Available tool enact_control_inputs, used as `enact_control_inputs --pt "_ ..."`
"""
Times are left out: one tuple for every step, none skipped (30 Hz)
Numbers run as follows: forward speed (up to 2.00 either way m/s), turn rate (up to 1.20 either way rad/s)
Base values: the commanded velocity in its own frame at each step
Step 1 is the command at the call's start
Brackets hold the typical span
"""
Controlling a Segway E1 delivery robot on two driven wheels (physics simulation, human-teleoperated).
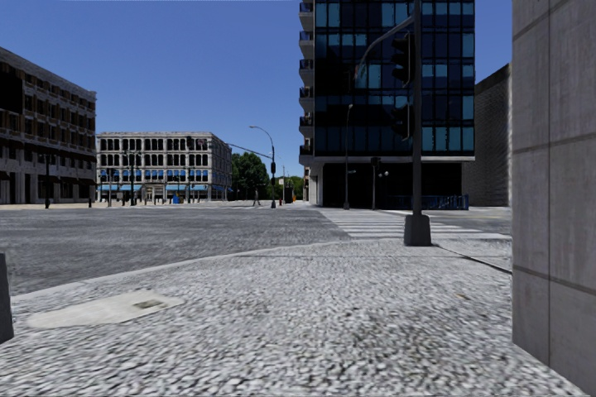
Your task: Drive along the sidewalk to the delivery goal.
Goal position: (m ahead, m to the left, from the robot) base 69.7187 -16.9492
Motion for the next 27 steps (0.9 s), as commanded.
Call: enact_control_inputs --pt "2.00 -0.08" --pt "2.00 -0.08" --pt "2.00 -0.08" --pt "2.00 -0.08" --pt "2.00 -0.10" --pt "2.00 -0.10" --pt "2.00 -0.10" --pt "2.00 -0.12" --pt "2.00 -0.12" --pt "2.00 -0.13" --pt "2.00 -0.13" --pt "2.00 -0.16" --pt "2.00 -0.18" --pt "2.00 -0.20" --pt "2.00 -0.20" --pt "2.00 -0.24" --pt "2.00 -0.24" --pt "2.00 -0.27" --pt "2.00 -0.28" --pt "2.00 -0.29" --pt "2.00 -0.29" --pt "2.00 -0.29" --pt "2.00 -0.29" --pt "2.00 -0.29" --pt "2.00 -0.29" --pt "2.00 -0.29" --pt "2.00 -0.29"
